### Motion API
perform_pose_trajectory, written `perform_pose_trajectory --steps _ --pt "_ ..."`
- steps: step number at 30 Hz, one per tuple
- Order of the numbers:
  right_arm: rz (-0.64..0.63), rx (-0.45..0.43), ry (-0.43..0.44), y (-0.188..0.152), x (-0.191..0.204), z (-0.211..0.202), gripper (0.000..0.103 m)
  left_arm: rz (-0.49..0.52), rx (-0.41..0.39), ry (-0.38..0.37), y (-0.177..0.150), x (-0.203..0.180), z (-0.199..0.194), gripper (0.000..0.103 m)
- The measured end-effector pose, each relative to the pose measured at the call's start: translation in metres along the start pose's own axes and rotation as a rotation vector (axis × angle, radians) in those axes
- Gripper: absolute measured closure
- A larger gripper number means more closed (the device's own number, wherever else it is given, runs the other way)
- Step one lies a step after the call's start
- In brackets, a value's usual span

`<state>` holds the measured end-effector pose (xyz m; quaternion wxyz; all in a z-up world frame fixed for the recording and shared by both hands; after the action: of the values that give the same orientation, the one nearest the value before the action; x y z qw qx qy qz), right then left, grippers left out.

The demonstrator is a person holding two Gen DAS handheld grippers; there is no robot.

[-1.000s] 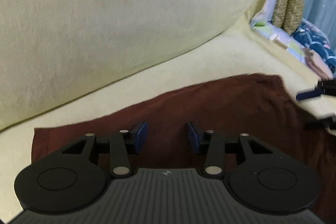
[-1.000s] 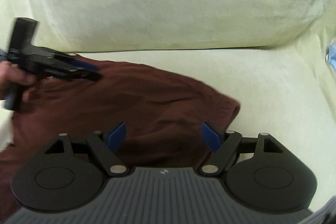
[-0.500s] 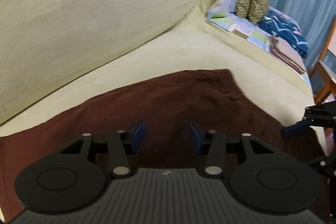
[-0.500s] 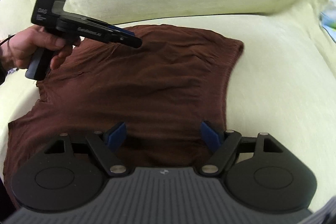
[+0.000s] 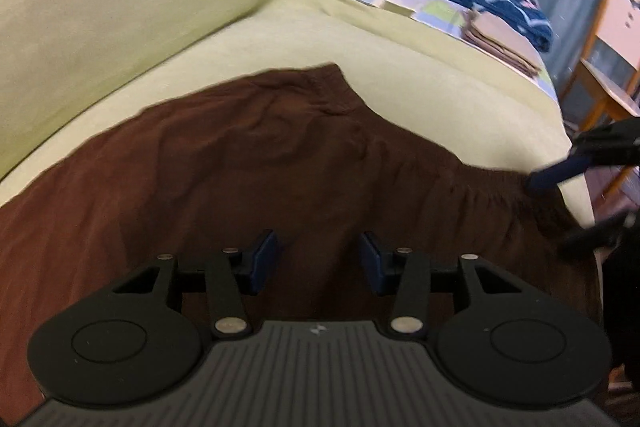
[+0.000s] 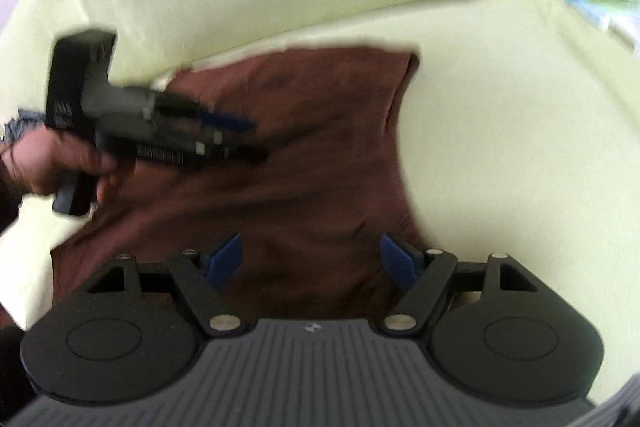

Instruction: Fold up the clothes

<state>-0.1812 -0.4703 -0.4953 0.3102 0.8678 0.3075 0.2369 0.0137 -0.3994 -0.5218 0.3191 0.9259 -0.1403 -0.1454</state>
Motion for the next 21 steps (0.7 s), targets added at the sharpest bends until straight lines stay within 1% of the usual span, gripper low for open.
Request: perform_pose_trajectory --steps 3,5,7,9,10,11,15,16,17,18,19,21 --pt "-0.01 -0.007 -0.004 0.011 -0.017 0.002 0.029 -0.049 -0.052 0.013 -0.001 -0.005 -0.021 0.052" --pt "-0.013 -0.006 0.01 0.012 -0.026 0.005 0.03 -0.069 -0.062 0.02 -0.012 -0.018 -0.031 0.052" --pt "-0.019 -0.005 0.038 0.016 -0.032 0.013 0.039 -0.082 -0.059 0.025 -0.024 -0.029 -0.037 0.052" --pt "-0.029 0.0 0.061 0.02 -0.037 0.023 0.053 -0.094 -0.04 0.034 -0.039 -0.039 -0.038 0.052" --pt "-0.033 0.004 0.072 0.022 -0.039 0.028 0.056 -0.103 -0.024 0.041 -0.047 -0.043 -0.038 0.052" --pt "-0.036 0.012 0.081 0.023 -0.04 0.034 0.062 -0.109 -0.014 0.046 -0.052 -0.046 -0.037 0.052" --pt "-0.038 0.029 0.089 0.027 -0.044 0.048 0.07 -0.16 -0.014 0.051 -0.064 -0.048 -0.04 0.052" --pt "-0.039 0.033 0.091 0.027 -0.046 0.05 0.073 -0.175 -0.019 0.054 -0.064 -0.047 -0.042 0.051" --pt "-0.04 0.037 0.091 0.027 -0.047 0.051 0.087 -0.186 -0.023 0.056 -0.065 -0.045 -0.044 0.051" --pt "-0.042 0.039 0.087 0.026 -0.047 0.05 0.092 -0.19 -0.026 0.059 -0.065 -0.045 -0.045 0.051" --pt "-0.042 0.039 0.084 0.025 -0.048 0.05 0.093 -0.193 -0.03 0.061 -0.065 -0.044 -0.045 0.051" --pt "-0.035 0.032 0.083 0.025 -0.052 0.051 0.098 -0.195 -0.038 0.062 -0.065 -0.043 -0.047 0.051"
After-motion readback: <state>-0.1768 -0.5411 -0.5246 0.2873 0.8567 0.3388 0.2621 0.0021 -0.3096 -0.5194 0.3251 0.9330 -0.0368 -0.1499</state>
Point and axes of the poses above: each gripper's, at about its wrist camera, not at the fingertips, and z roughly the way its jaws point, x to its left, y to its top, the point moved 3 cm from there along z, roughly the way its jaws point, and after that the axes turned 5 degrees about -z, right-handed, at the moved point
